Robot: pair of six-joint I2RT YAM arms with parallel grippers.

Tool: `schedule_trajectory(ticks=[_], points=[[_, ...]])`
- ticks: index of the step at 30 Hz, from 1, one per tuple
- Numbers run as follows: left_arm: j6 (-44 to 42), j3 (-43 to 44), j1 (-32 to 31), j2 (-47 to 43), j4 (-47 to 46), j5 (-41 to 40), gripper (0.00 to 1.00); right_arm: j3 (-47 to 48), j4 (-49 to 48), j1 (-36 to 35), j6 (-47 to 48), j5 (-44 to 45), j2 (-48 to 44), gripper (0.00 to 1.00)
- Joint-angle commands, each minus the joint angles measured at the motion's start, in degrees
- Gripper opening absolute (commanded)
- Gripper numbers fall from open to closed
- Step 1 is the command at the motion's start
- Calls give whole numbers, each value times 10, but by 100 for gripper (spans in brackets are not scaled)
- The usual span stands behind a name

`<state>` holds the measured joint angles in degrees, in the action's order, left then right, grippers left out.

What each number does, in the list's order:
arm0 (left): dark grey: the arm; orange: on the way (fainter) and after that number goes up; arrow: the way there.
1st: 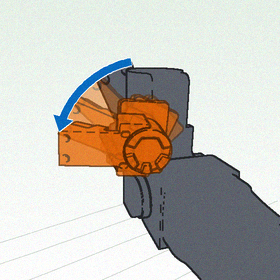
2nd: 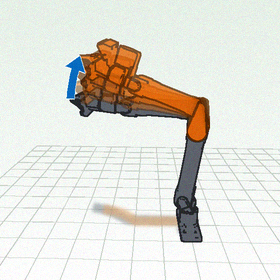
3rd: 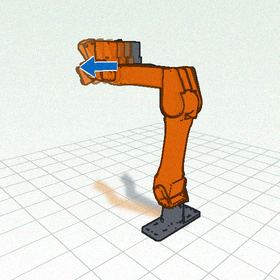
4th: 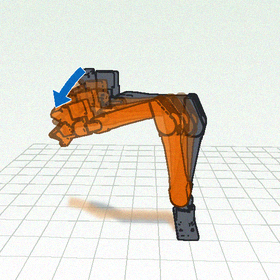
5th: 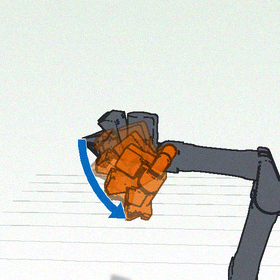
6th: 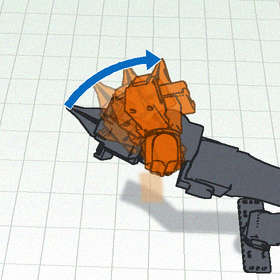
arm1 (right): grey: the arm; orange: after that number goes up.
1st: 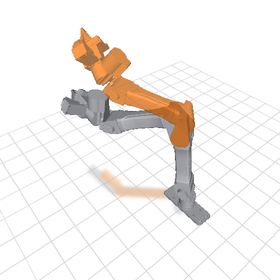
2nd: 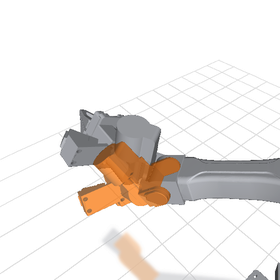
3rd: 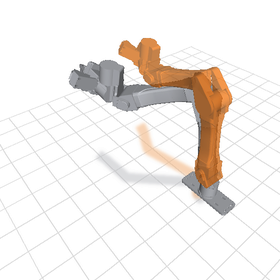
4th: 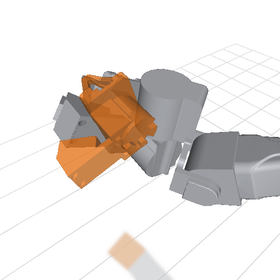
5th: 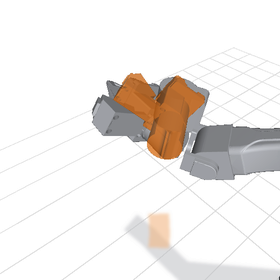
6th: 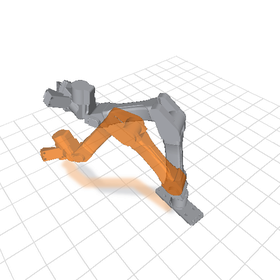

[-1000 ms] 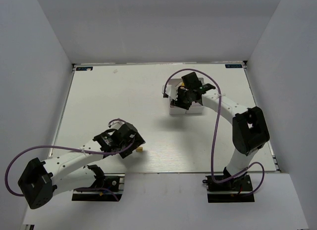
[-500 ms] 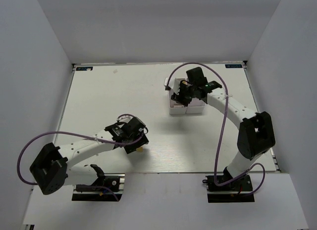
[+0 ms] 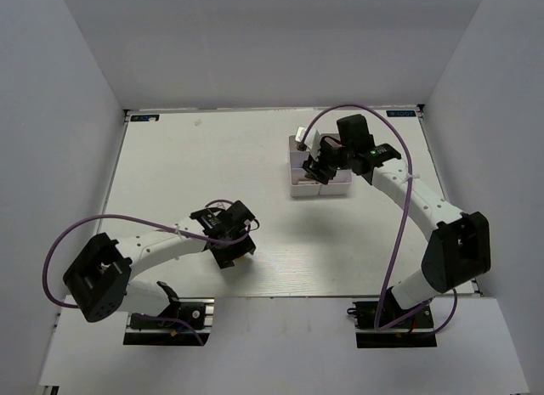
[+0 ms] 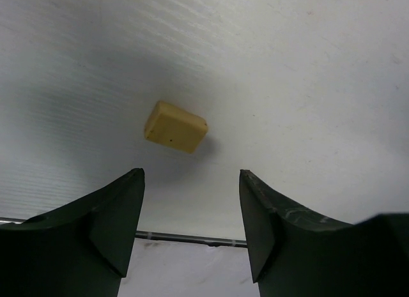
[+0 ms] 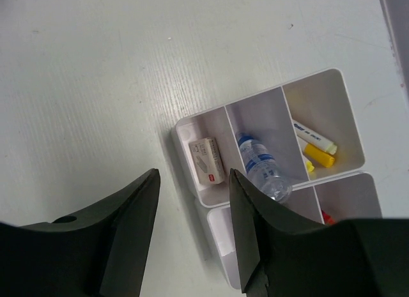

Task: Sort the stationery into containers
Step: Pick up the stationery from the center of the board.

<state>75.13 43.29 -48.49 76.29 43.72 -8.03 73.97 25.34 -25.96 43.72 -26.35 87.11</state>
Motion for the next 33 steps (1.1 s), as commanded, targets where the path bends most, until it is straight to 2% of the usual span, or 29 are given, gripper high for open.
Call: schedule_trajectory(ticks=[1, 6, 10, 14, 20, 27, 33], points=[[29, -14, 1, -13, -5, 13, 71, -11, -13, 7, -14, -32, -19, 53], [67, -29, 7, 20, -52, 18, 71, -25, -16, 8, -17, -47, -30, 53], [80, -13, 12, 48, -52, -1, 71, -42, -20, 11, -21, -57, -41, 53], [80, 17, 17, 75, -27, -13, 70, -55, -22, 13, -23, -63, -52, 53], [97, 11, 23, 100, 4, -7, 66, -71, -28, 18, -26, -60, -66, 53], [121, -25, 28, 72, 4, -15, 65, -90, -33, 22, -29, -67, -78, 53], [134, 8, 33, 110, 60, -29, 62, -94, -34, 26, -31, -73, -79, 53]])
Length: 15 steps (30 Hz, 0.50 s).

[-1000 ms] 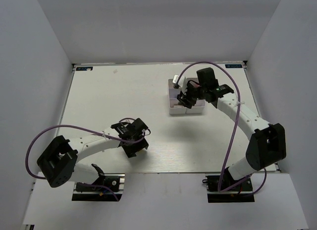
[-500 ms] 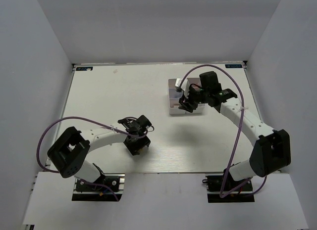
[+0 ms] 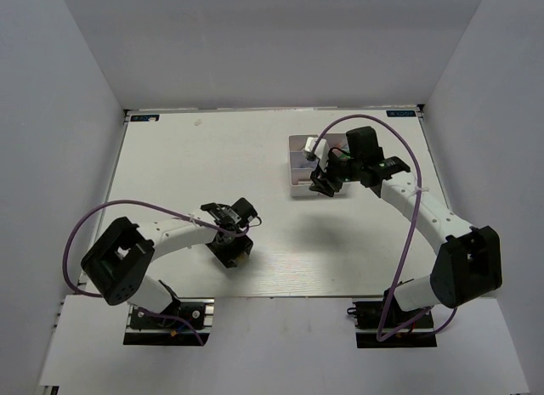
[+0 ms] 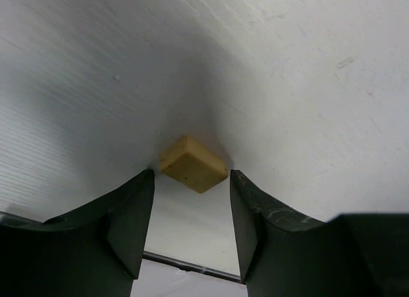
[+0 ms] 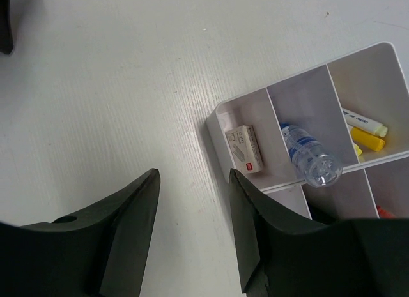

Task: Sort the stationery into containers
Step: Pick up the stationery from the center of the board.

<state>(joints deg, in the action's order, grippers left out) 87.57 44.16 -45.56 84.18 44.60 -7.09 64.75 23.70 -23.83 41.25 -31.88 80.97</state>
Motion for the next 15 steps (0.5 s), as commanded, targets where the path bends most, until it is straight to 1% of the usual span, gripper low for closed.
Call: schedule_trajectory(ticks=[1, 9, 11, 13, 14, 15], points=[[9, 11, 4, 38, 58, -43, 60, -2, -16, 5, -6, -17, -20, 53], [9, 41, 4, 95, 73, -55, 60, -9, -18, 10, -8, -20, -27, 53], [9, 57, 4, 106, 80, -60, 56, -12, -19, 10, -7, -22, -28, 53], [4, 63, 4, 114, 88, -60, 50, -12, -18, 13, -6, -23, -27, 53], [4, 63, 4, 114, 94, -60, 41, -13, -17, 14, -6, -24, -30, 53], [4, 63, 4, 114, 94, -65, 36, -13, -18, 14, -7, -24, -28, 53]])
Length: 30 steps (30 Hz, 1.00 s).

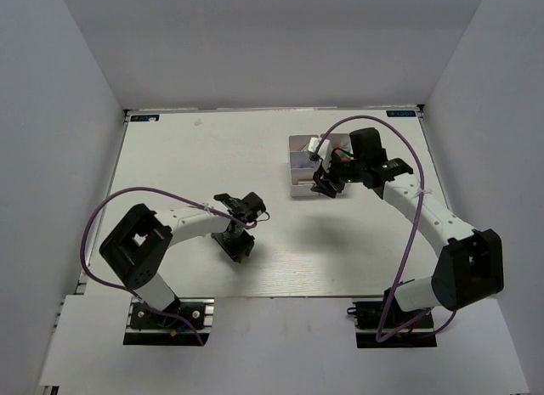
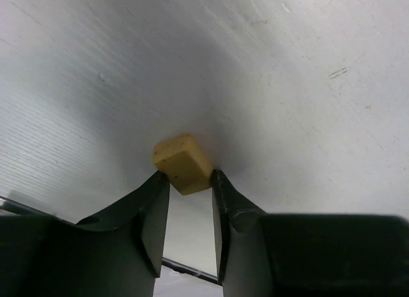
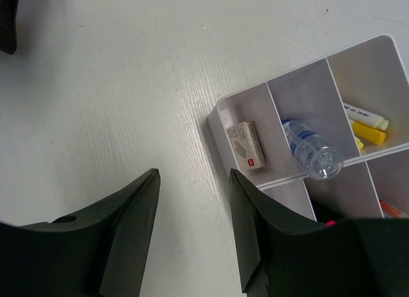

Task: Sort the stationery into containers
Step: Pick up the stationery from the center of the board, then place the stationery in the storage box.

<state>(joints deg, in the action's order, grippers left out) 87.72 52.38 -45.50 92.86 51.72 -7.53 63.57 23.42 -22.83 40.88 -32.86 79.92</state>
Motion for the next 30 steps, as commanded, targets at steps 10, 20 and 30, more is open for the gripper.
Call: schedule_trajectory(ticks=[10, 20, 30], points=[[-192, 103, -15, -3, -10, -110, 0, -13, -140, 48, -197, 74, -35, 90], [-542, 105, -15, -74, -344, 59, 0, -9, -171, 138, -360, 116, -18, 0], [-731, 204, -9, 30, -544, 223, 0, -35, -175, 182, -372, 95, -38, 0]])
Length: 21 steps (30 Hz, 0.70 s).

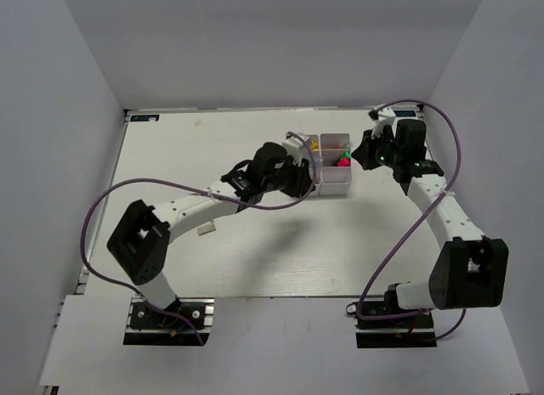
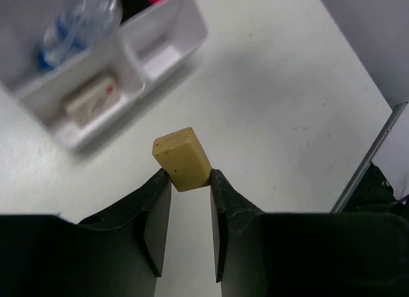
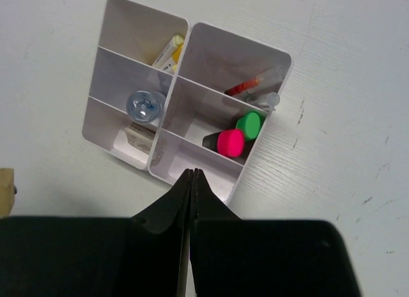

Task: Sort the stationery into containers
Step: Place the stationery in the storage box.

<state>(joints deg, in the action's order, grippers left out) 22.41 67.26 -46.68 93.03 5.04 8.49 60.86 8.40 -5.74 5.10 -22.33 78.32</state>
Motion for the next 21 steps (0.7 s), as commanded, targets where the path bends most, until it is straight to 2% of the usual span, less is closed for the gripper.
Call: schedule_trajectory(ticks=[1, 5, 10, 21], points=[[-94, 70, 3, 43, -77, 63, 0, -9, -24, 15, -12, -11, -23, 0], [-94, 159, 8, 115, -71, 46, 0, -15, -28, 23, -11, -16, -34, 0], [-94, 225, 8, 198, -65, 35, 1, -29, -32, 33, -13, -18, -50, 0], [-89, 294, 8, 258, -46, 21, 5, -58, -44, 49, -26, -31, -63, 2]])
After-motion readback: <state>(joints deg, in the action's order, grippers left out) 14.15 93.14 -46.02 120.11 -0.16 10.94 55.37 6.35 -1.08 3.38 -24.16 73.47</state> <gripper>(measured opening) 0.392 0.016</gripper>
